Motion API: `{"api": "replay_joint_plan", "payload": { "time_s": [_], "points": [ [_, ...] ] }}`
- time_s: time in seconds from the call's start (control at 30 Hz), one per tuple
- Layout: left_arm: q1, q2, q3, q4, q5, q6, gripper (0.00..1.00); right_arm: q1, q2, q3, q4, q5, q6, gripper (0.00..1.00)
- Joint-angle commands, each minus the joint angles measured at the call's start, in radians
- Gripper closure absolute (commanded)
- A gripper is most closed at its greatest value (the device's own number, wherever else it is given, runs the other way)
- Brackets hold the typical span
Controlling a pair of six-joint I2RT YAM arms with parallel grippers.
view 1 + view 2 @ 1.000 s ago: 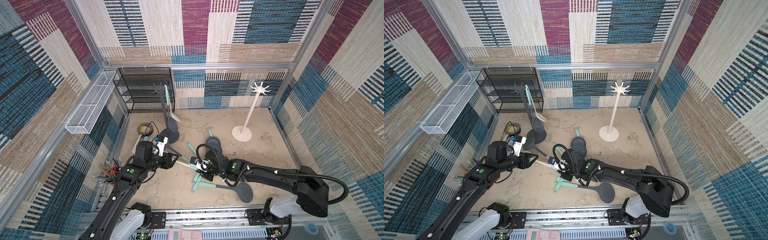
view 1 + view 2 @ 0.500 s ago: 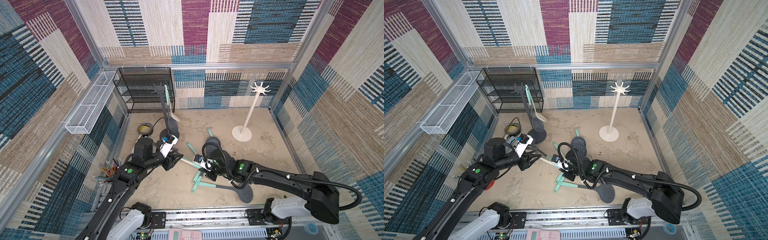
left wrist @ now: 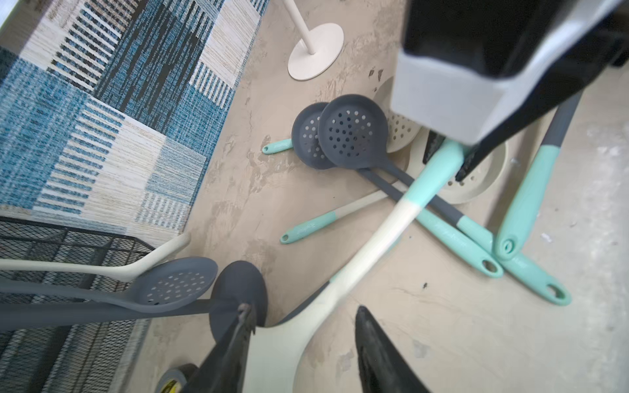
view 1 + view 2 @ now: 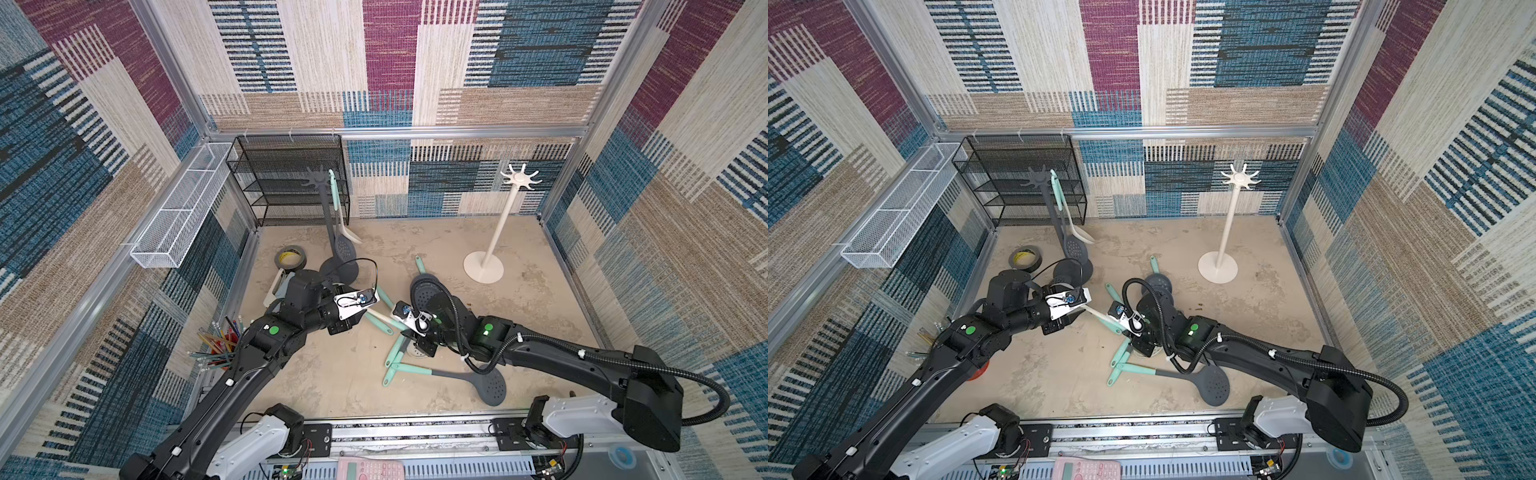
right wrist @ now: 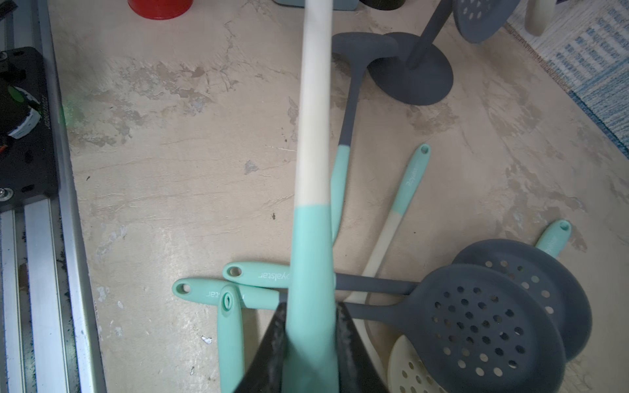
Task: Hang the skimmer on the kitchen utensil rack
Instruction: Pick up the skimmer from the center of the board.
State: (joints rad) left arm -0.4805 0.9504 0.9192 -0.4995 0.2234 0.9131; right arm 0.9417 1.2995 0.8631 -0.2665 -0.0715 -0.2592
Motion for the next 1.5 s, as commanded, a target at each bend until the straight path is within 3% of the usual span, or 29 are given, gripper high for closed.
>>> {"api": "replay_joint_plan", "payload": {
  "time_s": [0.0,0.27,0.6,0.93,1.1,1.13,1.27,1.47],
  "points": [
    [-0.015,0.0,-0.009,-0.01,-0.094,0.132,0.5,-0.009,-0.017,0.0,0.043,-0.017,0.011,0.94],
    [-0.086,0.048,-0.032,0.042,-0.198,0.226,0.51,-0.013,-0.043,-0.003,0.065,-0.043,0.012,0.94],
    [-0.141,0.134,-0.043,0.156,-0.369,0.375,0.61,-0.015,-0.074,-0.01,0.076,-0.061,0.012,0.94],
    [-0.154,0.13,-0.082,0.239,-0.417,0.434,0.88,-0.015,-0.103,-0.01,0.088,-0.042,0.012,0.92],
    [-0.154,0.106,-0.103,0.261,-0.41,0.418,0.98,-0.014,-0.153,0.0,0.108,0.008,0.015,0.78],
    [-0.153,0.102,-0.103,0.26,-0.402,0.404,0.99,-0.015,-0.165,0.005,0.113,0.025,0.016,0.7],
    [-0.155,0.092,-0.098,0.237,-0.362,0.327,1.0,-0.016,-0.215,0.01,0.16,0.109,0.022,0.56],
    [-0.154,0.1,-0.042,0.172,-0.265,0.07,1.0,-0.018,-0.299,0.017,0.243,0.241,0.04,0.33]
  ]
}}
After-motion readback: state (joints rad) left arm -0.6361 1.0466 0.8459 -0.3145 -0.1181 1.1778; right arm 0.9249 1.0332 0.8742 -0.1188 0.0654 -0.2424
